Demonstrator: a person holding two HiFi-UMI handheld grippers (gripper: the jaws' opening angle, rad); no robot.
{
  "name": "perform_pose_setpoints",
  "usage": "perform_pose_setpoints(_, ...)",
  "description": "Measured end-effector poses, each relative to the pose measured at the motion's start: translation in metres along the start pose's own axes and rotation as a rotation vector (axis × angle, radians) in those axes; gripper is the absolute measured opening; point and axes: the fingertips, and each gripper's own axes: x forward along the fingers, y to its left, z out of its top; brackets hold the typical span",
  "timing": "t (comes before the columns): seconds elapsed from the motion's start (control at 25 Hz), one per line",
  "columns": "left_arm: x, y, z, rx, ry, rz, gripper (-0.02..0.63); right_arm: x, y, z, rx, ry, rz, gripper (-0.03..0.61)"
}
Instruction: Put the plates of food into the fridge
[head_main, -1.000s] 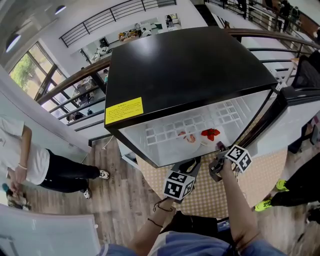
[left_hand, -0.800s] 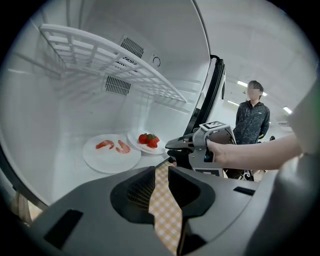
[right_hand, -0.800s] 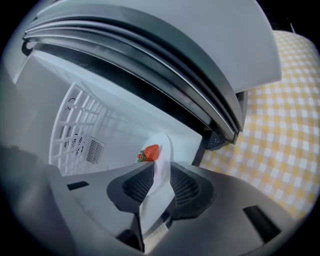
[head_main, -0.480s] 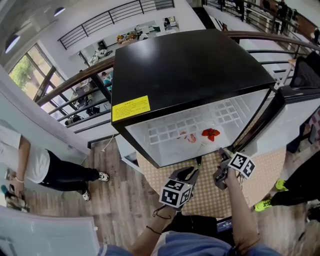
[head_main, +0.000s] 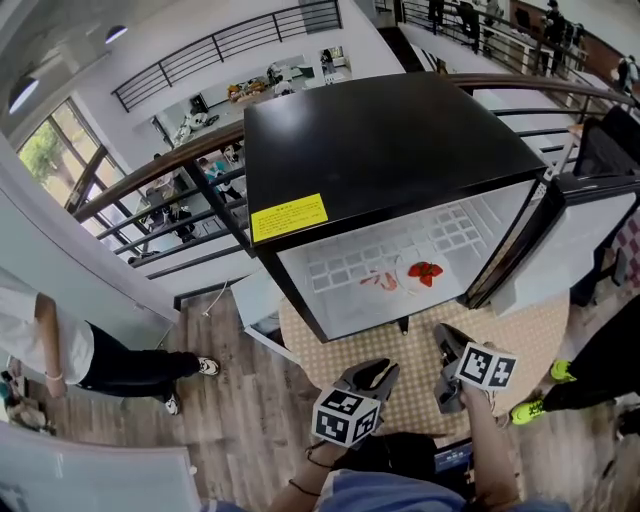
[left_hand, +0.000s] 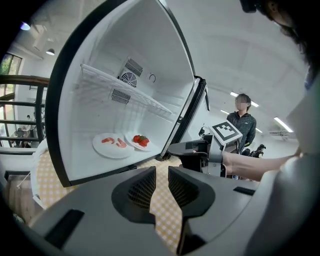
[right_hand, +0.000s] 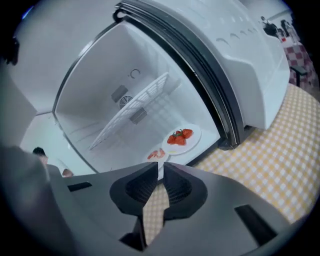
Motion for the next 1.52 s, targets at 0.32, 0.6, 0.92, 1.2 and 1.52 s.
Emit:
perform_pose_setpoints(0.32,-0.034,-0.017,-0.019,0.054,0.011,-0.069,0.086,-0.046,0.052,-0.050,-0.059,0.000,0.038,0.037)
perform_pose_setpoints(0.6,-0.057,-0.027,-0.023,0.037,-0.034,-0.094,0.086,-0.068,0.079,-0.083,-0.068,0.005,0.073,0.034)
perform_pose_setpoints(0.92,-0.075,-0.046,-0.023,0.019,-0.069,-0.083,0.086,-0.092,0.096,-0.094,-0.134,0.031,0.100,0.029)
perform_pose_setpoints(1.2,-0.085,-0.085,-0.008,0.042,-0.132,-0.029,0.084,-0.144,0.089,-0.099,-0.240,0.047,0.129,0.028)
perform_pose_setpoints(1.52,-0.091,-0.167,-0.033,0.032,-0.166,-0.010,0.085,-0.226,0.066,-0.118,-0.240,0.052,0.171,0.029)
